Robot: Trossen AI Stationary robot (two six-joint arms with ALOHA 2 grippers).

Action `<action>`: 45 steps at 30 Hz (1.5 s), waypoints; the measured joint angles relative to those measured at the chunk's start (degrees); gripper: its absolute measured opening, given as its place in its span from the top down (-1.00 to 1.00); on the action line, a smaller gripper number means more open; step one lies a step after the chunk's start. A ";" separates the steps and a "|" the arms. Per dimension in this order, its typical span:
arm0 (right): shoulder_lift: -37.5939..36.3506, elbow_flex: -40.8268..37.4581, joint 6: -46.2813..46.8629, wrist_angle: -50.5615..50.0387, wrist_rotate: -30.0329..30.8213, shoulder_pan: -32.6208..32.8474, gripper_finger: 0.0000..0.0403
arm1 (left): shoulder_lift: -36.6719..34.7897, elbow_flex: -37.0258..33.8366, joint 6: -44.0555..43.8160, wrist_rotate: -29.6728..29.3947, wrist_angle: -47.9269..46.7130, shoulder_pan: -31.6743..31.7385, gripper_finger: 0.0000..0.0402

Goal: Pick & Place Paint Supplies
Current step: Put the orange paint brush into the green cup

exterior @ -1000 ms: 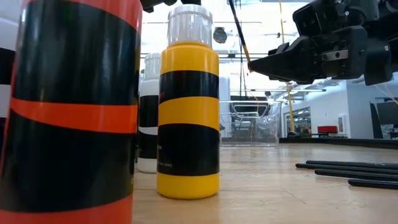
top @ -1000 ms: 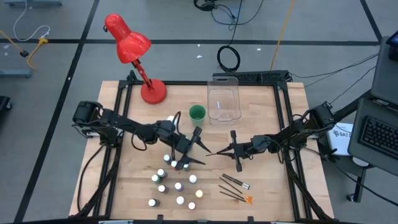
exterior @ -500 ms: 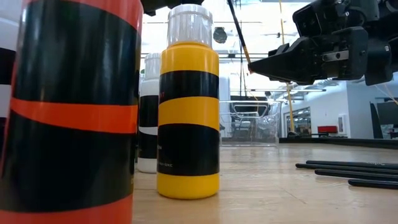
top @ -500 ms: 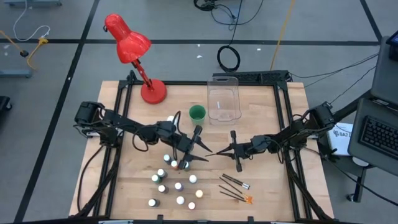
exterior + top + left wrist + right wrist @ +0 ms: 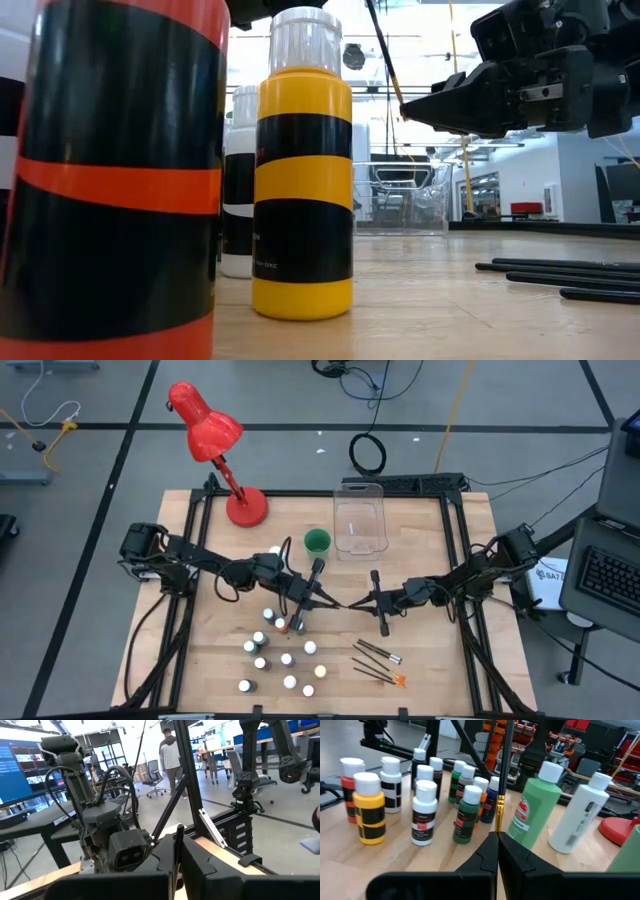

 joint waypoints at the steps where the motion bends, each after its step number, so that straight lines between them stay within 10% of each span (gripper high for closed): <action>1: 0.00 0.00 0.00 0.01 0.00 0.00 1.00 | 0.00 0.00 0.11 0.00 -0.03 -0.01 0.95; 25: -0.02 -0.02 4.44 -2.93 -0.24 0.13 0.92 | -29.62 0.00 3.96 -14.95 -30.37 7.22 0.99; 45: 0.00 -0.02 7.05 -4.34 -0.22 0.13 0.93 | -21.07 -17.15 -6.70 -13.99 -2.35 23.67 0.99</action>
